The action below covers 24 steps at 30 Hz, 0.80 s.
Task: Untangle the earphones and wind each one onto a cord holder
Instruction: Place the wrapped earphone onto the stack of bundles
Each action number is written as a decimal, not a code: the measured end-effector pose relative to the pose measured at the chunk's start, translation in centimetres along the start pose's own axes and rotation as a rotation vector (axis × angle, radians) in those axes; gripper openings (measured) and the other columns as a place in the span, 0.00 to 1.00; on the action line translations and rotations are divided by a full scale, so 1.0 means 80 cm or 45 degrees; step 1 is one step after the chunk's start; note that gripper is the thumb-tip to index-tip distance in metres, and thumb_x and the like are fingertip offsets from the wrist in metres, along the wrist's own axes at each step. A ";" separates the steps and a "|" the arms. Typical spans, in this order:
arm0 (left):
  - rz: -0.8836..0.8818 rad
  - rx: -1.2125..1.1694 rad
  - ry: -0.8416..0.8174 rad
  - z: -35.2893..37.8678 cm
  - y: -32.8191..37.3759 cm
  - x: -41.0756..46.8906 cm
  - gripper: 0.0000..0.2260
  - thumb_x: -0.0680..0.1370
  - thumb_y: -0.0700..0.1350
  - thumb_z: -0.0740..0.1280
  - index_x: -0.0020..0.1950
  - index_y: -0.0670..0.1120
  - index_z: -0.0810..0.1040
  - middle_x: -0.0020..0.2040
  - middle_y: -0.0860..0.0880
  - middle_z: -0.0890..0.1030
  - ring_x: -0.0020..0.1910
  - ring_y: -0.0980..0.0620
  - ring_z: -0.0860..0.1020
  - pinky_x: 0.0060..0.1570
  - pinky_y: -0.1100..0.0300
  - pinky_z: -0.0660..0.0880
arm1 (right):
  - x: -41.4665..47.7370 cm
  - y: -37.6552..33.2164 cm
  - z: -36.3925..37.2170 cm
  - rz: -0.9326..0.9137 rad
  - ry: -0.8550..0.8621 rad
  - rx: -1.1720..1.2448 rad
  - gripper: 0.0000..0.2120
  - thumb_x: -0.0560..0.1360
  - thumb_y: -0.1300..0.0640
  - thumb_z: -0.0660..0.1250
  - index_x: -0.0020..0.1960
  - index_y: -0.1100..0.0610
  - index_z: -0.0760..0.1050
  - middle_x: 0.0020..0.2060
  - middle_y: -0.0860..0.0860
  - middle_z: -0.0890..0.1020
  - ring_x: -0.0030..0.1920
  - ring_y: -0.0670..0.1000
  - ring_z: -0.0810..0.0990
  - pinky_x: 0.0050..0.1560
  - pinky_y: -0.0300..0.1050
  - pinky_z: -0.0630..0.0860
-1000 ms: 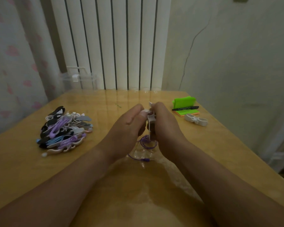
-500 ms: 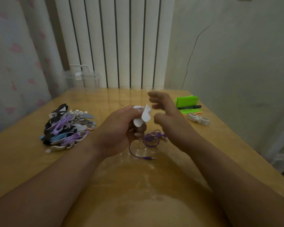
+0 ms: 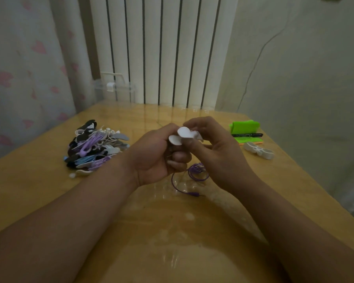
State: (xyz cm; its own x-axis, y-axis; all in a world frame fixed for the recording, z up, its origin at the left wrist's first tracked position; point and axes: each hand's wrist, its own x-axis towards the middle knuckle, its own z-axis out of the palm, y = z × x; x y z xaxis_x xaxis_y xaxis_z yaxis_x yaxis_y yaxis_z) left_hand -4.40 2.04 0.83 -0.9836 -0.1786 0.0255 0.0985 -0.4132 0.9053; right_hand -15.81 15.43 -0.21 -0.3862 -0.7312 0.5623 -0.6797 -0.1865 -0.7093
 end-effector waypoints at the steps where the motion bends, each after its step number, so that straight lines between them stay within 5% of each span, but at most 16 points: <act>1: -0.006 0.009 0.060 0.002 -0.001 0.001 0.11 0.83 0.46 0.59 0.63 0.44 0.70 0.37 0.50 0.63 0.29 0.56 0.61 0.26 0.65 0.59 | 0.000 0.003 0.003 0.016 0.023 -0.040 0.11 0.81 0.51 0.71 0.63 0.44 0.77 0.56 0.43 0.82 0.62 0.44 0.79 0.56 0.50 0.82; 6: 0.035 0.090 0.389 0.012 -0.004 0.005 0.11 0.84 0.43 0.57 0.48 0.41 0.76 0.32 0.49 0.66 0.27 0.55 0.62 0.23 0.66 0.56 | 0.002 0.015 0.012 0.094 0.041 -0.116 0.11 0.81 0.48 0.71 0.63 0.43 0.78 0.55 0.44 0.84 0.58 0.45 0.81 0.57 0.52 0.79; 9: 0.071 0.146 0.487 0.014 -0.004 0.004 0.11 0.84 0.41 0.56 0.48 0.41 0.75 0.31 0.49 0.71 0.27 0.55 0.64 0.23 0.65 0.57 | 0.002 0.016 0.014 0.117 0.021 -0.105 0.08 0.81 0.46 0.71 0.59 0.43 0.79 0.54 0.47 0.83 0.58 0.47 0.80 0.57 0.52 0.78; 16: 0.059 0.195 0.495 0.015 -0.005 0.004 0.10 0.85 0.42 0.57 0.48 0.42 0.75 0.32 0.48 0.68 0.25 0.55 0.63 0.23 0.64 0.56 | 0.003 0.000 0.016 0.165 -0.060 0.046 0.09 0.80 0.44 0.70 0.53 0.48 0.76 0.46 0.48 0.82 0.49 0.53 0.82 0.49 0.61 0.83; 20: 0.041 0.136 0.413 0.016 -0.001 0.000 0.11 0.86 0.43 0.57 0.50 0.42 0.76 0.32 0.49 0.71 0.26 0.56 0.64 0.22 0.67 0.57 | 0.005 -0.005 0.007 0.237 -0.068 0.252 0.12 0.82 0.50 0.69 0.51 0.57 0.72 0.45 0.55 0.82 0.45 0.53 0.83 0.45 0.52 0.85; 24: 0.033 0.096 0.363 0.020 0.003 -0.003 0.11 0.87 0.44 0.57 0.53 0.40 0.76 0.34 0.47 0.75 0.28 0.55 0.68 0.22 0.66 0.60 | 0.006 -0.001 0.004 0.342 -0.026 0.460 0.08 0.83 0.58 0.67 0.47 0.57 0.70 0.41 0.52 0.81 0.42 0.51 0.82 0.43 0.50 0.83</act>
State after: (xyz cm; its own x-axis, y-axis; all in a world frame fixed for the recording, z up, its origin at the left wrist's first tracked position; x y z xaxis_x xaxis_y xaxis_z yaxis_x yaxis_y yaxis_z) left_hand -4.36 3.44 1.70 -0.8976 -0.4364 -0.0617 0.1009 -0.3396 0.9351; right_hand -15.74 14.85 -0.01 -0.5044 -0.7971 0.3320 -0.2940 -0.2030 -0.9340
